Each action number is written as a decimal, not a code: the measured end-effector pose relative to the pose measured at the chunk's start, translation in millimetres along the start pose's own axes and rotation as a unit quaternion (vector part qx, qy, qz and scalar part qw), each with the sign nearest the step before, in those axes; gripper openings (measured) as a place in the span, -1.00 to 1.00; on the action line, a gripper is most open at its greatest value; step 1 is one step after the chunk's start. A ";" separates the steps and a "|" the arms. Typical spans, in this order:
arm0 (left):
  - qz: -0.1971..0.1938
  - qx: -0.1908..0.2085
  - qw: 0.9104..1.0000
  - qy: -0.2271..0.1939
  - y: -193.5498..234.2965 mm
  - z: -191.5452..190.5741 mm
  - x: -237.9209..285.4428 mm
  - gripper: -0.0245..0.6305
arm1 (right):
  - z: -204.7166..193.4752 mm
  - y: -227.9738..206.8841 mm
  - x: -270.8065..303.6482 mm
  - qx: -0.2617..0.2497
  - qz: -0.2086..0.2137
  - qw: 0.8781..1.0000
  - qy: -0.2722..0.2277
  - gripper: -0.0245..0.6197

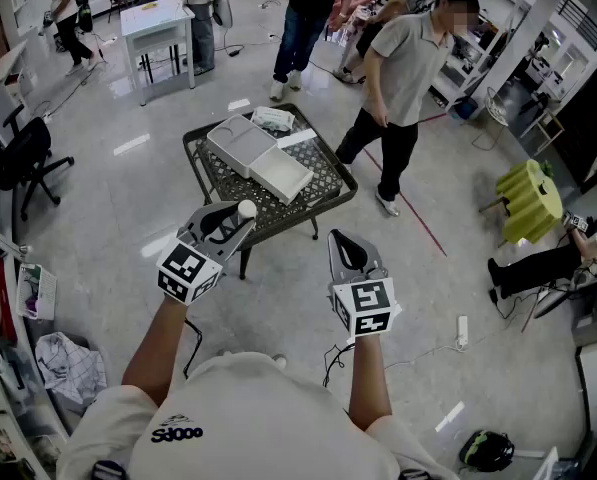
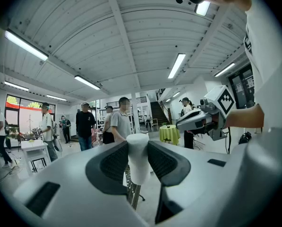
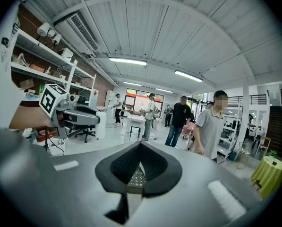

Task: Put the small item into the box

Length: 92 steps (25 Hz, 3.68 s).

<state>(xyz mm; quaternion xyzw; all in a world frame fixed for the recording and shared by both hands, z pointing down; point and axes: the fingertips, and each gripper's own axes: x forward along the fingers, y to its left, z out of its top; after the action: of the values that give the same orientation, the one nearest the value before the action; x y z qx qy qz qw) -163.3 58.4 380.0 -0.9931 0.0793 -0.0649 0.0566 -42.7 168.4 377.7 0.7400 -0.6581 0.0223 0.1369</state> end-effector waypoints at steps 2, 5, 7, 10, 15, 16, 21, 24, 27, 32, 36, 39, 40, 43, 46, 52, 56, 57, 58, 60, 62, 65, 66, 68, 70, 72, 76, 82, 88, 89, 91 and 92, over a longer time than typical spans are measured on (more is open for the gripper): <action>-0.001 0.000 1.000 0.002 -2.5 -0.3 0.6 -0.53 | 1.9 -0.6 -2.2 0.004 0.002 1.000 -0.008 -0.90; 0.000 0.000 1.000 0.003 -5.4 -0.4 2.1 -0.53 | 3.8 -3.5 -4.8 0.014 0.003 1.000 -0.020 -0.90; 0.001 0.000 1.000 0.004 -7.9 0.1 4.6 -0.53 | 2.7 -7.7 -6.2 0.018 0.002 1.000 -0.022 -0.90; 0.003 -0.001 1.000 0.006 -13.9 0.5 7.8 -0.53 | -1.8 -13.9 -9.4 0.021 0.002 1.000 -0.017 -0.90; 0.011 -0.005 1.000 0.012 -22.4 -2.9 12.6 -0.53 | -9.8 -23.9 -14.0 0.027 0.005 1.000 -0.013 -0.90; 0.012 -0.005 1.000 0.013 -24.2 -3.2 14.5 -0.53 | -11.5 -26.7 -14.5 0.028 0.006 1.000 -0.011 -0.90; 0.023 -0.007 1.000 0.018 -35.0 -3.0 23.0 -0.53 | -19.8 -38.6 -19.4 0.030 0.017 0.999 -0.008 -0.90; 0.034 -0.011 0.999 0.021 -42.9 -4.9 28.0 -0.53 | -25.0 -45.8 -23.1 0.028 0.029 0.999 -0.006 -0.90; 0.043 -0.014 0.999 0.024 -52.7 -6.9 34.4 -0.53 | -32.6 -54.0 -26.9 0.029 0.042 0.999 -0.001 -0.90; 0.052 -0.010 0.998 0.033 -63.4 -12.0 42.7 -0.53 | -44.9 -63.1 -30.4 0.028 0.054 0.998 0.006 -0.90; 0.055 -0.014 0.998 0.034 -61.9 -15.1 47.6 -0.53 | -49.3 -66.0 -25.5 0.031 0.056 0.998 0.005 -0.90; 0.054 -0.016 0.998 0.035 -59.4 -16.3 55.4 -0.53 | -50.4 -69.3 -18.3 0.033 0.061 0.998 0.006 -0.90; 0.054 -0.016 0.998 0.036 -57.7 -16.8 59.3 -0.53 | -51.0 -71.6 -15.2 0.034 0.063 0.997 0.007 -0.90; 0.053 -0.020 0.998 0.037 -48.5 -19.8 72.3 -0.53 | -52.0 -80.3 -3.7 0.032 0.063 0.997 0.008 -0.90; 0.051 -0.022 0.998 0.035 -35.4 -21.8 88.5 -0.53 | -52.0 -90.9 10.1 0.032 0.060 0.998 0.008 -0.90; 0.039 -0.022 0.998 0.034 -1.3 -24.7 132.8 -0.53 | -54.7 -116.3 53.8 0.031 0.054 0.998 0.016 -0.90; 0.034 -0.021 0.999 0.035 28.4 -23.5 159.5 -0.53 | -51.7 -132.4 88.5 0.037 0.050 0.998 0.020 -0.90; 0.035 -0.023 0.999 0.035 37.5 -23.4 164.7 -0.53 | -50.1 -135.8 96.7 0.038 0.050 0.998 0.021 -0.89; 0.036 -0.024 0.998 0.036 46.6 -23.9 169.4 -0.53 | -48.4 -139.1 104.7 0.039 0.049 0.998 0.022 -0.90; 0.037 -0.028 0.998 0.039 64.3 -25.9 178.7 -0.53 | -45.0 -146.3 121.1 0.041 0.047 0.998 0.023 -0.90; 0.037 -0.031 0.998 0.041 79.3 -28.5 188.6 -0.53 | -43.1 -154.6 137.0 0.046 0.042 0.998 0.025 -0.89; 0.034 -0.037 0.998 0.046 97.4 -34.2 203.2 -0.53 | -44.1 -166.4 158.2 0.055 0.034 0.997 0.031 -0.90; 0.033 -0.038 0.998 0.047 103.1 -36.3 207.8 -0.53 | -44.5 -169.1 164.8 0.057 0.032 0.997 0.033 -0.89; 0.030 -0.042 0.997 0.049 115.5 -40.1 216.9 -0.53 | -44.8 -172.7 178.3 0.058 0.030 0.997 0.037 -0.89; 0.027 -0.046 0.997 0.050 127.5 -43.0 226.7 -0.53 | -44.6 -175.5 191.4 0.056 0.031 0.997 0.042 -0.89; 0.023 -0.050 0.997 0.052 138.0 -45.7 237.5 -0.53 | -44.5 -179.2 203.7 0.054 0.032 0.997 0.046 -0.89; 0.013 -0.059 0.996 0.060 154.8 -54.1 258.3 -0.53 | -45.9 -185.1 225.5 0.061 0.030 0.996 0.060 -0.89; 0.001 -0.081 0.993 0.085 175.8 -86.8 283.3 -0.53 | -64.6 -190.5 255.1 0.075 0.025 0.993 0.083 -0.89; 0.008 -0.101 0.987 0.128 204.5 -130.4 305.2 -0.53 | -84.8 -197.7 288.4 0.090 0.019 0.990 0.111 -0.89; 0.007 -0.107 0.985 0.134 207.0 -136.3 308.0 -0.53 | -88.8 -198.2 292.6 0.092 0.017 0.989 0.118 -0.89; 0.003 -0.118 0.983 0.141 211.0 -146.1 314.6 -0.53 | -95.1 -200.1 301.4 0.092 0.014 0.988 0.127 -0.90; 0.001 -0.123 0.982 0.145 212.6 -150.7 317.6 -0.53 | -97.8 -200.8 305.4 0.091 0.012 0.987 0.131 -0.89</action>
<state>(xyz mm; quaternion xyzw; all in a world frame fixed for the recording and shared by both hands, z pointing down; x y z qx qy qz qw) 94.9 -217.9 540.4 -0.9726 0.0954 -0.1975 -0.0775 209.1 -85.2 502.1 0.7319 -0.6390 0.1803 0.1533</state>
